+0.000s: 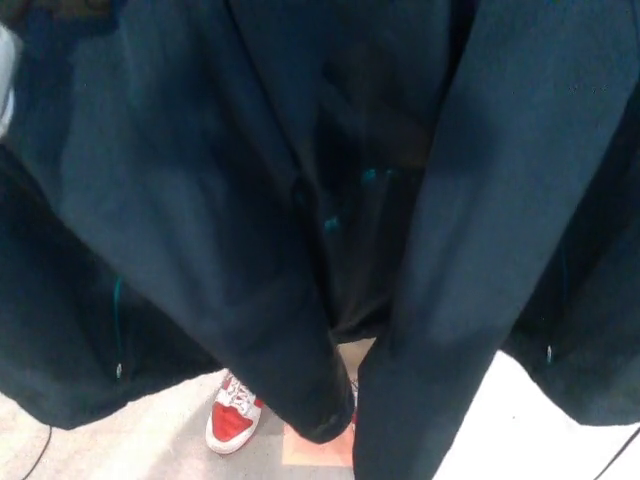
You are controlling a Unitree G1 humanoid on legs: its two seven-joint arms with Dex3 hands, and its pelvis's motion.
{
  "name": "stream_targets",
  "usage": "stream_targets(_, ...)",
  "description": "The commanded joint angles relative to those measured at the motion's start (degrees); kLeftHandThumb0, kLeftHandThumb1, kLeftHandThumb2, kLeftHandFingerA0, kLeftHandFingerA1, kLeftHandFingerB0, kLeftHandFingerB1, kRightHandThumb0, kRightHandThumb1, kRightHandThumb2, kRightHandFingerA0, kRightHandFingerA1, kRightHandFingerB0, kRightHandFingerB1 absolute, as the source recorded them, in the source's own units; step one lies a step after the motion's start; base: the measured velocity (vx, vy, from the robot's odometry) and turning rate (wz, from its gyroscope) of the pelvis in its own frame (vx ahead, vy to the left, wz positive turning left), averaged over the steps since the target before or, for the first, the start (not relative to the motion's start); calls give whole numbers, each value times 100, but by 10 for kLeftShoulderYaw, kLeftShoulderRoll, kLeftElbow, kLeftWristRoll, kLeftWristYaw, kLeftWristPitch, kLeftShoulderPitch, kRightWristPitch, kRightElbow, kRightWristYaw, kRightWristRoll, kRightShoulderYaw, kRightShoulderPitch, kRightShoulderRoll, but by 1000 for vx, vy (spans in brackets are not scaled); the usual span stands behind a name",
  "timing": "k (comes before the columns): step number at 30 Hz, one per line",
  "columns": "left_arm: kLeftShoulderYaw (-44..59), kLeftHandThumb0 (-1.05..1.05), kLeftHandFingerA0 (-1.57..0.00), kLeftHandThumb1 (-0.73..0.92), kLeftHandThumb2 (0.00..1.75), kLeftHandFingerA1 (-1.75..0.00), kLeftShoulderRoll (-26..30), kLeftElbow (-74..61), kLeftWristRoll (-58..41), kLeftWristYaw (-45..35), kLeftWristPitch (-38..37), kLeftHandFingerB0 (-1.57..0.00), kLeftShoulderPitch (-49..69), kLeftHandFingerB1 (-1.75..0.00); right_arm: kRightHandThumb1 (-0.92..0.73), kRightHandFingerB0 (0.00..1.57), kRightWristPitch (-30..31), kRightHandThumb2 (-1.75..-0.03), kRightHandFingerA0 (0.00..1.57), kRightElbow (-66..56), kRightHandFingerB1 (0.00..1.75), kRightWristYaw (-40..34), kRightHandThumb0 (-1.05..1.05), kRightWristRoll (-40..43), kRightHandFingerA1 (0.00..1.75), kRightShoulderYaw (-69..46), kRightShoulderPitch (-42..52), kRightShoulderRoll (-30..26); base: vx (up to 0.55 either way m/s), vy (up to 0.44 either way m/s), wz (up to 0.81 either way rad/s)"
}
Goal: A person hands a coat to the robot and the robot grabs it with both hands and holds it while the person wears the coat.
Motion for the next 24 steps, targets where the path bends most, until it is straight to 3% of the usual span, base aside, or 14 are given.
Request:
stream_targets(1, 21, -34, -95, 81, 64, -175, 52, 100, 66, 180, -63, -70, -144, -160, -88, 64, -22, -65, 86, 91, 173, -103, -40, -20, 175, -44, -161, -46, 0, 0, 0)
stream_targets(3, 25, -35, -94, 79, 64, -175, 56, 129, 53, 180, -81, -71, -180, -159, -87, 69, -30, -66, 87, 111, 167, -107, -40, -24, 175, -41, -194, -54, 0, 0, 0)
stream_targets(5, 16, -36, -96, 81, 65, -175, 61, 152, 67, 192, -79, -76, -209, -162, -86, 61, -31, -65, 83, 127, 169, -110, -40, -29, 175, -38, -219, -58, 0, 0, 0)
stream_targets(8, 14, -35, -96, 81, 64, -175, 63, 188, 62, 203, -97, -75, -247, -165, -86, 63, -37, -64, 85, 151, 169, -115, -38, -29, 175, -37, -250, -61, 0, 0, 0)
stream_targets(13, 9, -36, -90, 77, 67, -171, 84, 232, 64, 203, -112, -78, -313, -140, -87, 64, -78, -64, 89, 223, 175, -116, -35, -29, 175, -27, -324, -81, 0, 0, 0)
stream_targets(14, 7, -36, -92, 81, 64, -174, 86, 251, 62, 201, -115, -75, -335, -153, -85, 64, -73, -65, 91, 239, 175, -109, -36, -29, 175, -25, -346, -84, 0, 0, 0)
stream_targets(18, -13, -36, -95, 81, 65, -175, 92, 310, 81, 228, -126, -77, -395, -159, -83, 63, -53, -64, 87, 284, 164, -104, -37, -45, 175, -10, -407, -91, 0, 0, 0)
stream_targets(21, -18, -35, -93, 78, 63, -175, 92, 345, 69, 214, -134, -71, -433, -165, -84, 64, -91, -63, 92, 344, 167, -114, -34, -52, 175, 8, -456, -100, 0, 0, 0)
stream_targets(22, -19, -35, -92, 77, 63, -175, 92, 361, 61, 204, -137, -72, -449, -161, -83, 66, -99, -64, 93, 372, 168, -115, -35, -52, 175, 14, -481, -100, 0, 0, 0)
stream_targets(23, -26, -39, -125, 57, 94, -142, 95, 372, 70, 212, -135, -94, -461, -123, -82, 72, -98, -64, 94, 390, 165, -117, -35, -53, 175, 18, -499, -98, 0, 0, 0)
stream_targets(24, -35, -39, -125, 57, 94, -142, 98, 382, 83, 223, -133, -94, -472, -123, -82, 72, -100, -64, 94, 407, 165, -120, -35, -54, 175, 22, -514, -96, 0, 0, 0)
